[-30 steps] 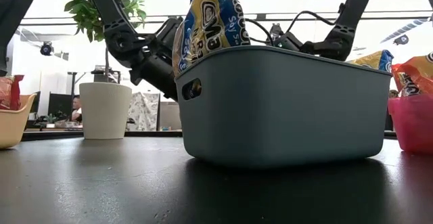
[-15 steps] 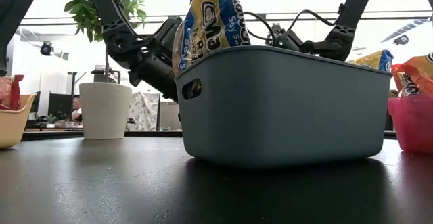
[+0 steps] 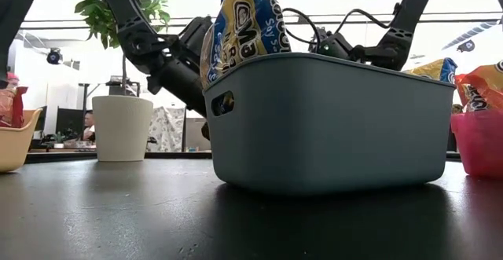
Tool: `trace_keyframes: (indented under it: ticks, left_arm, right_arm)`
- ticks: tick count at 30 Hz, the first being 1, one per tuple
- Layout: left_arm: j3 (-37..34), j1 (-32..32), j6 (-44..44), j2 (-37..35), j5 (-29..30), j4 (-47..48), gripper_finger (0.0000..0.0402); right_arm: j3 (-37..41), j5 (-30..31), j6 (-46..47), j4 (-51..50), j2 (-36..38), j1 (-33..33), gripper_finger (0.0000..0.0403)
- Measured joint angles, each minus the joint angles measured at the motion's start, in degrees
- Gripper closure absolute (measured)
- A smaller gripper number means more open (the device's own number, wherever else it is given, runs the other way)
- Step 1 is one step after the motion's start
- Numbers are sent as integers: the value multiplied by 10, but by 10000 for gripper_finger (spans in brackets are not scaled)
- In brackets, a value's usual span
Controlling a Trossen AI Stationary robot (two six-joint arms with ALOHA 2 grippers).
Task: Sort Maruchan noodles
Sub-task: Put the orange noodle pack into the red bin
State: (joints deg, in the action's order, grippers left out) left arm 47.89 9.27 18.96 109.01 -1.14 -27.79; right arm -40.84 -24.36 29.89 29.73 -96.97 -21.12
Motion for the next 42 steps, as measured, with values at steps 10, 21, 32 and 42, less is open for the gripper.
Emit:
trace_keyframes:
  ticks: [10,21,32,42]
  left_arm:
    - [-2,-1,-2,-98,5,117,361]
    - [-61,-4,-9,-249,-43,151,361]
    - [-169,-10,-89,-427,-44,23,361]
    - [-162,-23,-107,-425,-44,-6,361]
  right_arm:
    - [0,0,-13,2,22,1,335]
    - [18,10,-60,58,72,21,335]
    - [89,32,-80,99,262,47,335]
    - [48,74,-79,-118,467,155,335]
